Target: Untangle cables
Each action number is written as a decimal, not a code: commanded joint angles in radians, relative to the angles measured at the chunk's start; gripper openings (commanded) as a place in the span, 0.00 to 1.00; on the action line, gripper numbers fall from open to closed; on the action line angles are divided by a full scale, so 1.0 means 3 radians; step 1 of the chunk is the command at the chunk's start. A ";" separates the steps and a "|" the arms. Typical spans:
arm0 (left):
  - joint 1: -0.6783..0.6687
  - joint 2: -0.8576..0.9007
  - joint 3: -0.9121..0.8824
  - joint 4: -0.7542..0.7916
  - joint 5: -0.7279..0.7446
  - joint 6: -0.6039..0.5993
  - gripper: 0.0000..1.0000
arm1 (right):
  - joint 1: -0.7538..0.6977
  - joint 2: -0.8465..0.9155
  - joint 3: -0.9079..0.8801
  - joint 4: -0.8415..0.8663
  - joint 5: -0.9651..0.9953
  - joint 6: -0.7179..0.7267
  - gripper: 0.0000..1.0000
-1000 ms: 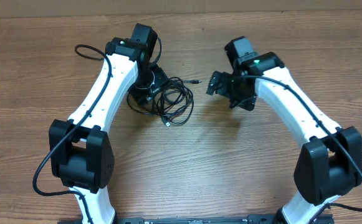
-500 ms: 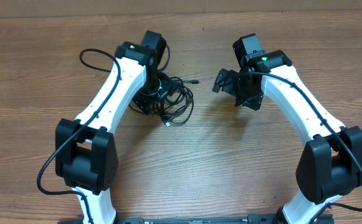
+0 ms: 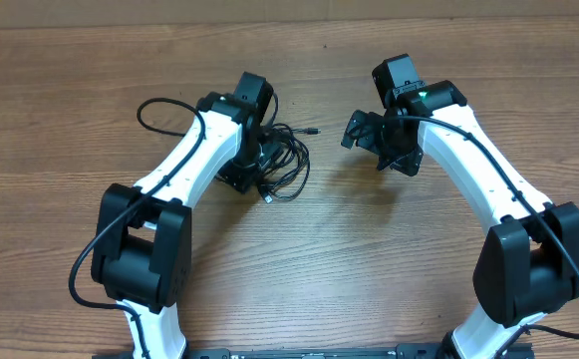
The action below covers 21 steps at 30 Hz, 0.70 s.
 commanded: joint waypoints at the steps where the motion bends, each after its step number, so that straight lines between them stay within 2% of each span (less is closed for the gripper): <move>1: -0.0022 -0.0001 -0.0126 0.0032 -0.0072 -0.0170 0.69 | -0.0006 -0.0075 0.0072 0.0014 0.0078 -0.0018 1.00; 10: -0.0020 -0.0001 -0.0334 0.0521 -0.0177 -0.0215 0.60 | -0.0006 -0.0075 0.0072 0.0013 0.0076 -0.0018 1.00; 16: -0.0018 -0.0001 -0.0334 0.0521 -0.0373 -0.0214 0.54 | -0.0006 -0.0075 0.0072 0.0014 0.0076 -0.0018 1.00; 21: -0.0018 -0.0001 -0.0333 0.0586 -0.0436 -0.0196 0.42 | -0.0006 -0.0075 0.0072 0.0027 0.0076 -0.0017 1.00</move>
